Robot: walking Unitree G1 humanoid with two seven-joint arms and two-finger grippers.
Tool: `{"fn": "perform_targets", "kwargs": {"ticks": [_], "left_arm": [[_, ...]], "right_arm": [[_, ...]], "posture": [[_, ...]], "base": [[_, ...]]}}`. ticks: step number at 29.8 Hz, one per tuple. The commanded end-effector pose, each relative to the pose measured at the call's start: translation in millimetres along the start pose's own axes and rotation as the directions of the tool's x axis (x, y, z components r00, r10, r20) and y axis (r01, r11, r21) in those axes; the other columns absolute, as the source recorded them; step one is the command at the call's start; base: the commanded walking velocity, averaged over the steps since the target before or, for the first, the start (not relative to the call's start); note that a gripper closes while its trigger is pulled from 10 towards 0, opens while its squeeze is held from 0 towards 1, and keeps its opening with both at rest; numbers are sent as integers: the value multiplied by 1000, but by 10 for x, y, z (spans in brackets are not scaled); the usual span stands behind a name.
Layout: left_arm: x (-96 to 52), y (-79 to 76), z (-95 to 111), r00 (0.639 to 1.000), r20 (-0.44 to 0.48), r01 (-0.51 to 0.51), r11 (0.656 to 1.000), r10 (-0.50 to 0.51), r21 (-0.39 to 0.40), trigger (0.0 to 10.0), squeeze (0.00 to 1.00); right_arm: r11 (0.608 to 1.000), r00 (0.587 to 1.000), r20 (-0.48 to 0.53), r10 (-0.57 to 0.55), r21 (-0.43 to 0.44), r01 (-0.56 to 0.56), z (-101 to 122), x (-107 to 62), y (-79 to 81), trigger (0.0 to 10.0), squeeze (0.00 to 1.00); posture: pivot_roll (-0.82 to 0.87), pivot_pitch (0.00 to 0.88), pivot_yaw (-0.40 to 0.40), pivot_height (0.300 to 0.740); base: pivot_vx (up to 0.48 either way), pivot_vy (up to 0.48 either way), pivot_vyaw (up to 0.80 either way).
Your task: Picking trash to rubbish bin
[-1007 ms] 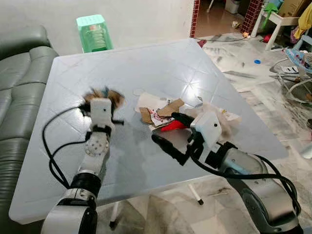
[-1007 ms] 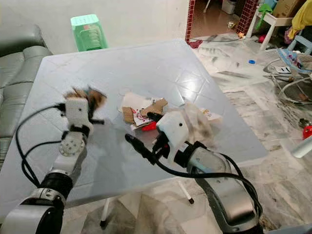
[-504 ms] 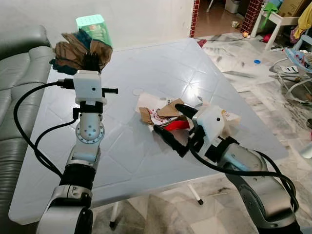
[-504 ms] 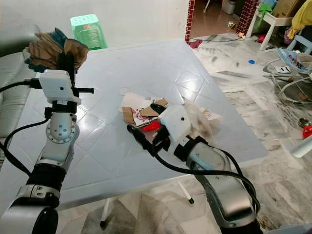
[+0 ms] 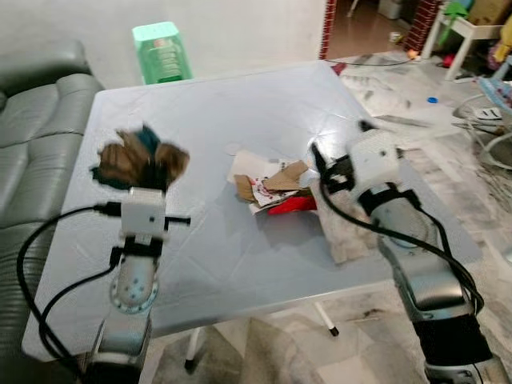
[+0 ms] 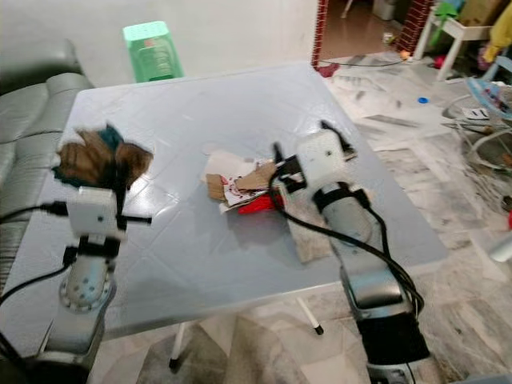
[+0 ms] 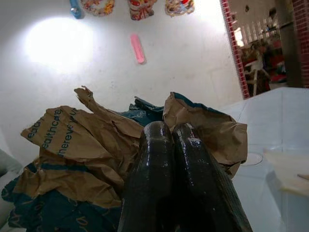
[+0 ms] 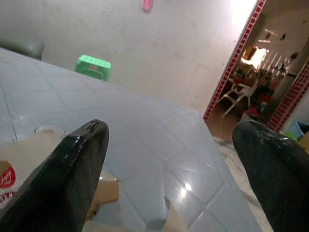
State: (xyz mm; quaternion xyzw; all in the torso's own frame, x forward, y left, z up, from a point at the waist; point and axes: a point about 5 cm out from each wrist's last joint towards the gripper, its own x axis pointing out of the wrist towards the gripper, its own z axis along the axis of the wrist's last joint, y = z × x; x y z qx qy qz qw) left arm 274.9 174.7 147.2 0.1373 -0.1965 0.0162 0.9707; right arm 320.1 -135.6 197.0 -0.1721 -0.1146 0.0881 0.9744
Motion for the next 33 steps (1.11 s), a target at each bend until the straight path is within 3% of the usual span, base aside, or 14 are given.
{"fn": "perform_targets", "kwargs": {"ticks": [1,7,10,16,22,23,25,26,33], "left_arm": [[-41,-36,63,999,-7,42,999,-42,-29,0,0],[-117,-129,92,986,-36,157,981,-162,-112,0,0],[-106,-119,122,976,-40,207,972,-213,-112,0,0],[-32,-101,166,973,-48,219,968,-227,-125,0,0],[-42,-117,179,970,-60,225,964,-235,-141,0,0],[-46,-119,178,970,-62,225,964,-235,-142,0,0],[-48,-120,179,970,-63,225,964,-236,-143,0,0],[-52,-119,175,970,-67,224,964,-235,-143,0,0],[-18,-114,173,971,-70,218,965,-230,-143,0,0]], "right_arm": [[1000,997,-73,-18,1,19,-151,-27,12,10000,0],[999,981,-195,-20,39,28,-340,-23,52,10000,0],[998,946,-323,22,66,-1,-521,-46,115,10000,0],[992,877,-473,89,126,-33,-838,-142,208,10000,0],[985,831,-549,89,171,7,-1001,-181,199,10000,0],[984,821,-564,88,179,17,-1036,-196,196,4157,0],[983,815,-573,88,185,24,-1057,-204,194,4157,0],[977,801,-592,93,211,42,-1104,-229,195,0,0],[967,792,-600,112,250,52,-1138,-260,226,0,0]], "posture": [[21,51,63,740],[30,51,79,740],[35,51,89,740],[41,43,88,740],[52,38,81,740],[53,38,80,740],[53,38,80,740],[52,37,79,740],[44,37,78,740]], "base": [[0,0,0],[0,0,0],[0,0,0],[0,0,0],[0,0,0],[0,0,0],[0,0,0],[0,0,0],[0,0,0]]}}
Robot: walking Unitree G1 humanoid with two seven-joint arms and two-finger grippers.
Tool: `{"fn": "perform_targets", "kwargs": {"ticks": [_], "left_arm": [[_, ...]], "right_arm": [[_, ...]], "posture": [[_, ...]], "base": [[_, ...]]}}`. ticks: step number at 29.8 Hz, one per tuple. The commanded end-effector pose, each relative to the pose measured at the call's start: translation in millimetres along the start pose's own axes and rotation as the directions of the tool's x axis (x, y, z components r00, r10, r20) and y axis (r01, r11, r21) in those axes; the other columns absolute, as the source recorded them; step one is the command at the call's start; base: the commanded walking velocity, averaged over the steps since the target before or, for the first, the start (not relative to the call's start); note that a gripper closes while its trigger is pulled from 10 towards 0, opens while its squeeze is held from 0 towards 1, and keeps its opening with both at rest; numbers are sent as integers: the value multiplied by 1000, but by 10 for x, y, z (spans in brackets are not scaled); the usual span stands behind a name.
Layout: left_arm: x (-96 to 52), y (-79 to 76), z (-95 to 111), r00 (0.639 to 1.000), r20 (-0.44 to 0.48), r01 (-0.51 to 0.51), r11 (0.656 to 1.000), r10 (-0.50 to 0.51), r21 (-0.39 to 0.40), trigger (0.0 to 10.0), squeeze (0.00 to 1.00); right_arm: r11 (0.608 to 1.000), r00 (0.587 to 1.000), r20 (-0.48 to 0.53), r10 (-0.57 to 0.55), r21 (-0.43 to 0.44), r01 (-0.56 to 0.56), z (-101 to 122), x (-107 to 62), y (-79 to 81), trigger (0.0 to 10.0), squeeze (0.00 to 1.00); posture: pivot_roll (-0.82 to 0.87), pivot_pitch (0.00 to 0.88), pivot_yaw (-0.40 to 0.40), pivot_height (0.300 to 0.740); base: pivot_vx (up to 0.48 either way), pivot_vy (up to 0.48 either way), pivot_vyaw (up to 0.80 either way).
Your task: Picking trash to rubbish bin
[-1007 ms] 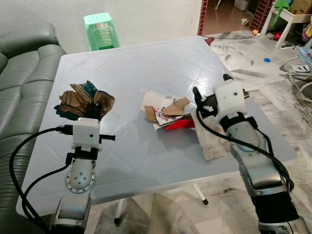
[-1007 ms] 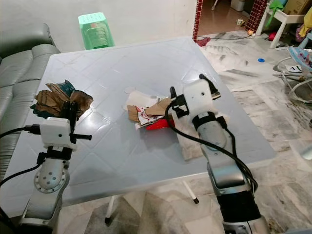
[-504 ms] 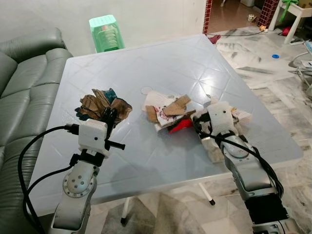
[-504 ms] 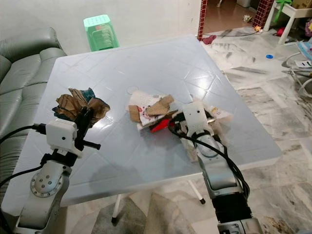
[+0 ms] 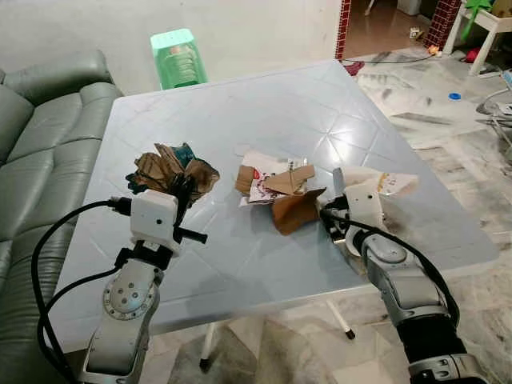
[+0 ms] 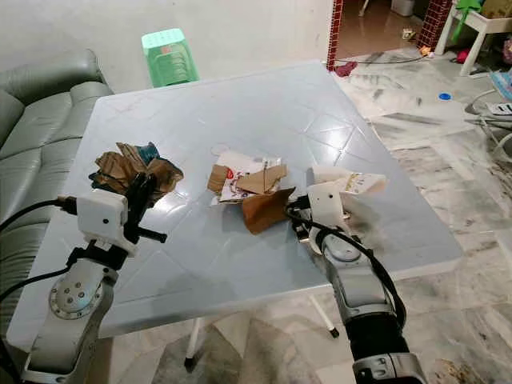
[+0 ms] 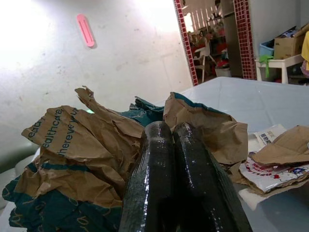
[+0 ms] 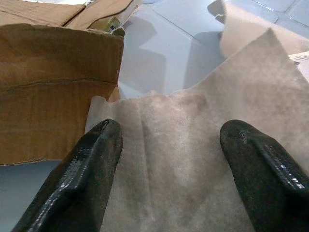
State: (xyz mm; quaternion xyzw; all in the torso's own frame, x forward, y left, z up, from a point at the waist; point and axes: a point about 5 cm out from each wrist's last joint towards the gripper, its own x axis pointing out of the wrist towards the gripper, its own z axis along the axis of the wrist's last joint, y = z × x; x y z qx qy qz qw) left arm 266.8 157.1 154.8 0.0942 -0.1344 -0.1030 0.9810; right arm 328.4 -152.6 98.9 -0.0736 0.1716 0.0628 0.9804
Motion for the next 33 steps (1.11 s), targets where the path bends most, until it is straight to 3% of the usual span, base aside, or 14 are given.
{"fn": "perform_targets", "kwargs": {"ticks": [1,18,27,31,33], "left_arm": [[16,28,33,1000,8,-5,1000,5,-3,0,0],[16,6,30,1000,4,-16,1000,16,-10,0,0],[20,4,32,1000,8,-24,1000,24,-7,0,0],[25,9,40,999,14,-31,1000,31,-3,0,0],[28,13,43,999,16,-35,999,35,-2,0,0]], "right_arm": [[1000,995,-98,2,20,0,-206,-6,3,0,0],[999,997,-73,22,46,-19,-145,8,37,0,0],[999,1000,-13,4,44,-3,-45,5,25,0,0],[998,995,90,-39,56,34,116,-4,-16,0,0],[997,977,200,-77,43,70,281,-34,-60,0,0]], "posture": [[44,37,78,740],[43,37,69,740],[40,39,68,740],[39,39,69,740],[39,39,69,740]], "base": [[0,0,0],[0,0,0],[0,0,0],[0,0,0],[0,0,0]]}}
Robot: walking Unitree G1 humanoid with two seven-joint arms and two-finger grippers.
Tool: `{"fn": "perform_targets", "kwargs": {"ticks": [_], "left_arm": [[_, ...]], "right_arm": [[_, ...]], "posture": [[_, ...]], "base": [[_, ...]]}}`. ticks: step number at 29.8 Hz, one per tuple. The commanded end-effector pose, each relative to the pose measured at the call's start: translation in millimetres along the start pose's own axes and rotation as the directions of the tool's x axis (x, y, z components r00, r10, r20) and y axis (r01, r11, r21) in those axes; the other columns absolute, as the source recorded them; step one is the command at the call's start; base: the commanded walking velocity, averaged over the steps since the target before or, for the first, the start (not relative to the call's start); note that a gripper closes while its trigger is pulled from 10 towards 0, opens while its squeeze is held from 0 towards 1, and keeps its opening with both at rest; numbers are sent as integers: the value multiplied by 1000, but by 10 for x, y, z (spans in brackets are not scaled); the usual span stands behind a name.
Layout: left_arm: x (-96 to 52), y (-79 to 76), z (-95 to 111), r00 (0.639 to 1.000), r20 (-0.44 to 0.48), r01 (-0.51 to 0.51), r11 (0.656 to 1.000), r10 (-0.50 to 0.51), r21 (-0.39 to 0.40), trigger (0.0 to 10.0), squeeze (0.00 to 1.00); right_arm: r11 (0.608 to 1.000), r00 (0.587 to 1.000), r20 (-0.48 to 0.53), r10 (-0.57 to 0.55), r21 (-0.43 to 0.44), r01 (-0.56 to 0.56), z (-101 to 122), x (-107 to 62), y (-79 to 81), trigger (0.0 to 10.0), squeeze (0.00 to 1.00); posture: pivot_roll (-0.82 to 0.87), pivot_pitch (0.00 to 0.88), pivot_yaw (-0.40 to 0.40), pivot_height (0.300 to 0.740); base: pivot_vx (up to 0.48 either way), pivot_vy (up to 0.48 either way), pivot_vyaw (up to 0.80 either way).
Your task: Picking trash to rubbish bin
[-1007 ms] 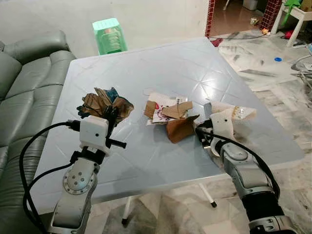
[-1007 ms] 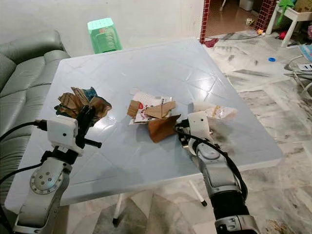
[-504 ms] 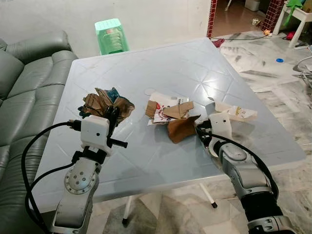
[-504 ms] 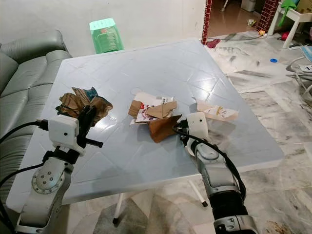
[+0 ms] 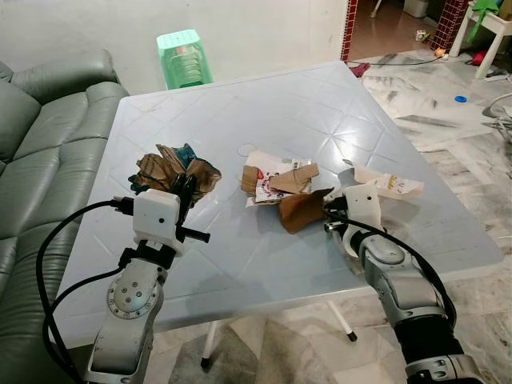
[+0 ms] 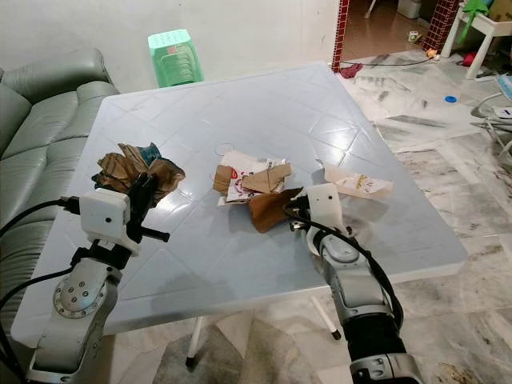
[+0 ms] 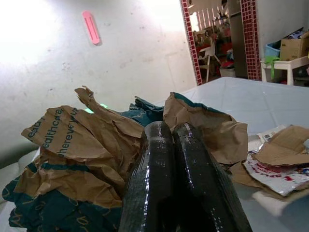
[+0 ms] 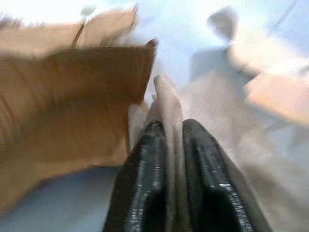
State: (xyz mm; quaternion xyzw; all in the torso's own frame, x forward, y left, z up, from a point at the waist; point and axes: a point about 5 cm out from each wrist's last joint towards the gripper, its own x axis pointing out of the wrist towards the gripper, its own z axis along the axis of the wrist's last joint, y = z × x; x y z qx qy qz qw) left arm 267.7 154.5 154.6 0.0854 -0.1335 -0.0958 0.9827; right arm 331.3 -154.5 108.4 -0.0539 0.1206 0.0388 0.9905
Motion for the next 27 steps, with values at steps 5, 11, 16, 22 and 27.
{"fn": "perform_targets", "kwargs": {"ticks": [5,11,16,22,27], "left_arm": [[21,57,59,999,29,-34,999,34,19,0,0],[20,59,59,999,30,-37,999,36,18,0,0],[22,85,79,997,48,-65,997,63,40,0,0],[39,147,61,992,30,-125,991,124,44,0,0],[63,127,40,989,1,-149,989,149,3,0,0]], "right_arm": [[986,916,388,-101,-83,144,651,-98,-115,0,0],[963,825,552,-119,-137,231,924,-214,-126,0,0],[942,766,628,-134,-158,295,1065,-279,-139,0,0],[917,710,695,-110,-205,343,1190,-343,-127,0,0],[920,738,665,-117,-207,332,1105,-300,-119,0,0]], "posture": [[38,40,68,740],[39,39,67,740],[38,38,69,740],[36,40,69,740],[40,38,65,740]], "base": [[0,0,0],[0,0,0],[0,0,0],[0,0,0],[0,0,0]]}}
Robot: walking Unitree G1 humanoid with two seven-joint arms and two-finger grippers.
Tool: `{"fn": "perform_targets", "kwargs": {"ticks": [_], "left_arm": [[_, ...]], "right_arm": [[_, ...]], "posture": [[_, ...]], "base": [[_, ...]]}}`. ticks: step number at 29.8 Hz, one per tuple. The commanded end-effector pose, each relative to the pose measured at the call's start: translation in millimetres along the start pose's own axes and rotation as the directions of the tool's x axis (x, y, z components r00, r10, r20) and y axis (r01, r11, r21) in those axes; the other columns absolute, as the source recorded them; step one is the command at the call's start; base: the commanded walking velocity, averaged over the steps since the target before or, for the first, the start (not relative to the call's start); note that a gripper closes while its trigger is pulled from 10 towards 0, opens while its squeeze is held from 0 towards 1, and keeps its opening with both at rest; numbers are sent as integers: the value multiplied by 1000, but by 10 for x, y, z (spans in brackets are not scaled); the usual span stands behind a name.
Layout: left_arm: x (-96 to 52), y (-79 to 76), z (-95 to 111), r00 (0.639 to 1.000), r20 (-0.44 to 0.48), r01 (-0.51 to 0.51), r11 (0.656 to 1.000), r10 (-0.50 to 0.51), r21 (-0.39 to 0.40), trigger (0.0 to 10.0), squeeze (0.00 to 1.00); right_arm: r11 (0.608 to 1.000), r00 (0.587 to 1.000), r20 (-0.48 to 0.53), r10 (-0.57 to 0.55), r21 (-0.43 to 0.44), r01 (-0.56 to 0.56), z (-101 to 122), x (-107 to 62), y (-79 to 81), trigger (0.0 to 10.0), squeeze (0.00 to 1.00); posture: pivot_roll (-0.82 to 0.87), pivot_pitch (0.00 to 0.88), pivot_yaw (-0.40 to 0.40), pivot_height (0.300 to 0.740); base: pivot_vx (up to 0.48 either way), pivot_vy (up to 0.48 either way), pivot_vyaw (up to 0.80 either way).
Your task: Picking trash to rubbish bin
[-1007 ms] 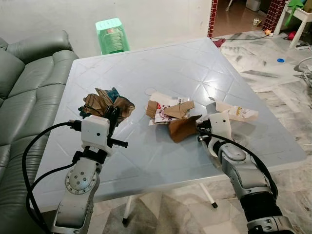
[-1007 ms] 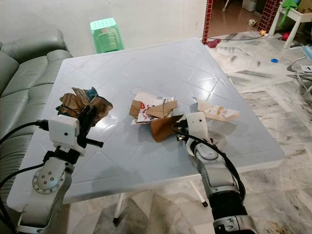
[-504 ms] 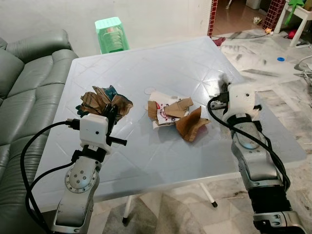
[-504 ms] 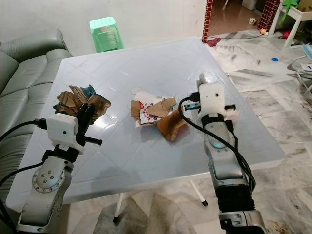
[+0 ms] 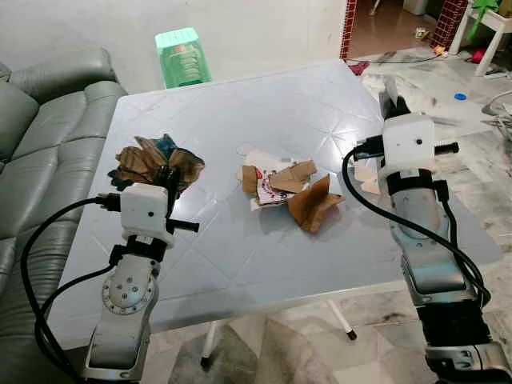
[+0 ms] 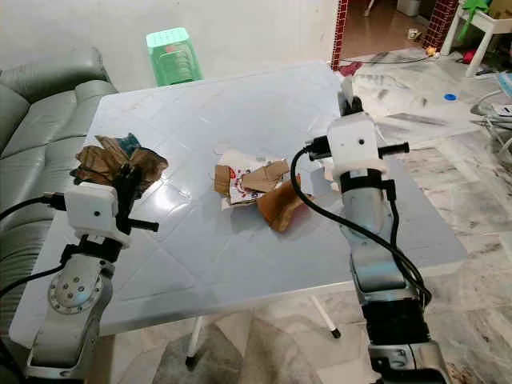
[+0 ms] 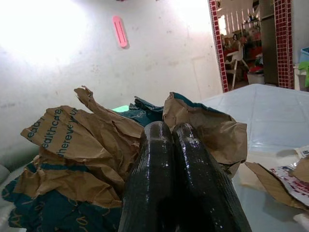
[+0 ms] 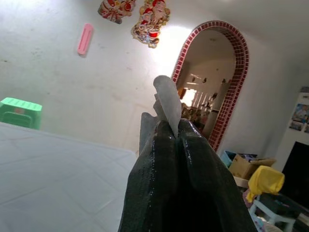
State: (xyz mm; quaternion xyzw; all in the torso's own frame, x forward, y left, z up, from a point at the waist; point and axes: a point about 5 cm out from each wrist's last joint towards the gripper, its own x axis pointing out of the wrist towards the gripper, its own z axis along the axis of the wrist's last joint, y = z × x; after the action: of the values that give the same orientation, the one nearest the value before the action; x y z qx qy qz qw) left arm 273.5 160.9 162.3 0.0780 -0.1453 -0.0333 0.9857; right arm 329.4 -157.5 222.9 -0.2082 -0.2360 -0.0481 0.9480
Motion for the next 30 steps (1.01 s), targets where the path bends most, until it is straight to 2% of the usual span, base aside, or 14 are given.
{"fn": "perform_targets", "kwargs": {"ticks": [1,8,9,10,11,12,30], "left_arm": [[5,38,-14,999,-20,-33,999,33,-1,0,0],[14,14,-38,998,-43,-54,998,53,-13,0,0],[18,9,-39,997,-46,-54,998,54,-16,0,0],[27,-2,-35,998,-50,-50,998,49,-23,0,0],[30,-5,-32,998,-50,-48,999,47,-25,0,0],[35,-11,-24,998,-50,-42,999,40,-32,0,0],[9,-102,-32,998,-57,-27,997,23,-69,0,0]], "right_arm": [[1000,1000,13,-5,-7,5,11,-8,22,0,0],[996,997,82,-11,-82,18,95,2,12,0,0],[997,997,80,-9,-75,15,94,3,16,1216,0],[998,998,57,-7,-59,10,71,2,27,4549,0],[999,999,48,-5,-54,8,62,2,32,4549,0],[999,1000,28,-9,-32,10,34,-1,35,10000,0],[999,998,-48,36,35,-34,-77,-10,64,10000,0]], "posture": [[38,38,64,740],[35,37,62,740],[35,37,62,740],[35,37,61,740],[35,37,61,740],[36,38,61,740],[22,42,37,740]], "base": [[0,0,0],[0,0,0],[0,0,0],[0,0,0],[0,0,0],[0,0,0],[0,0,0]]}}
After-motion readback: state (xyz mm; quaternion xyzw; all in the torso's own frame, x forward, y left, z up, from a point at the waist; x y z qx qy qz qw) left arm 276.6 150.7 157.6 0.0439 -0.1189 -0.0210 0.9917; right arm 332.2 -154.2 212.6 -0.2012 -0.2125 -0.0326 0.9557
